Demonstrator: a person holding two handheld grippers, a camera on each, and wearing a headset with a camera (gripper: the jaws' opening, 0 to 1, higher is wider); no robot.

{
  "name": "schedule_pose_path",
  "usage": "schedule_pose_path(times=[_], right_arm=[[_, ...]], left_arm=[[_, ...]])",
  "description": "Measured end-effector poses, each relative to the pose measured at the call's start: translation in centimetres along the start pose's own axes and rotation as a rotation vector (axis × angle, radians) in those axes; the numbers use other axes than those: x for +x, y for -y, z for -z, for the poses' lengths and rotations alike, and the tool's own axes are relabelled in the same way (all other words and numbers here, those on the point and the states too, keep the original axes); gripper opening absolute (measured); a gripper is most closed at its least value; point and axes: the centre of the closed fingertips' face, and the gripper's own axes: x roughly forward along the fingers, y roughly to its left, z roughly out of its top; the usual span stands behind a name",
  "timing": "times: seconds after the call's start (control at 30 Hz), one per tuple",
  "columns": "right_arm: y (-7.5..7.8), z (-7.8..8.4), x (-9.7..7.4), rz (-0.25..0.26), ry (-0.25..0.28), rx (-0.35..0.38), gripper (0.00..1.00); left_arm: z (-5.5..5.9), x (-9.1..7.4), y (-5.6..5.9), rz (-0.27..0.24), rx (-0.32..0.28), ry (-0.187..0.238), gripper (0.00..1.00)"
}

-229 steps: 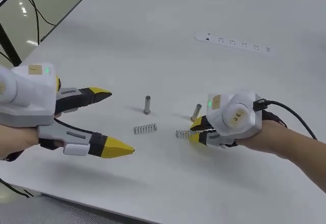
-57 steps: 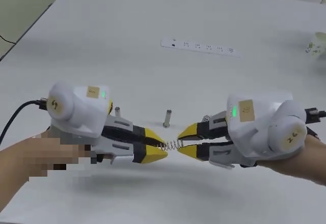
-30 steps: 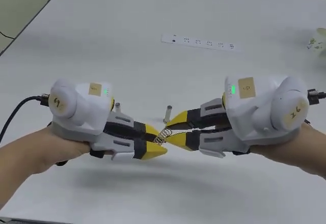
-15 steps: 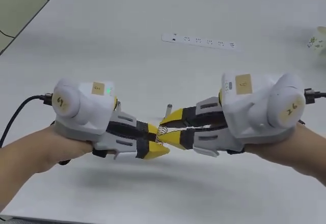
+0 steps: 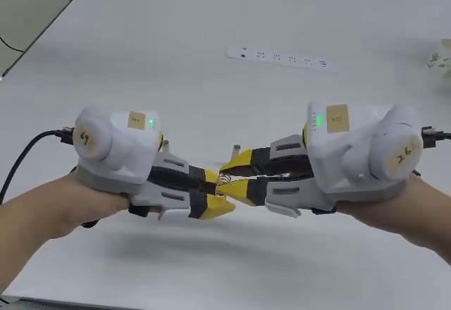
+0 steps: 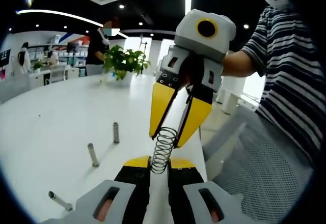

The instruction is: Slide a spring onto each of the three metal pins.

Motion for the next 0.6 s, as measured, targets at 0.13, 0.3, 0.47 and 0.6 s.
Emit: schedule_pose_path(times=[0.13,0.3,0.47,0.6], right_arm=[[0.0,-0.1,0.0,0.003,-0.009,-0.016,0.08],[0.3,-0.2,-0.2,0.012,-0.009,-0.017,0.08],[0.5,-0.3,-0.3,0.023,-0.011,-0.025,0.08],[0.6,-0.4,-0.4,0.03,-0.013,-0.03,0.08]], left_arm=[[-0.1,-0.2,-0.2,-0.007,-0.014,0.002,0.06],[-0.2,-0.4,-0.3,-0.018,-0.023,0.007,0.08],[-0.2,-0.8,-0.6,-0.034,-0.029,0.004,0.12],[-0.2,-1.4,-0.8,-0.049,-0.035,0.008,0.13]])
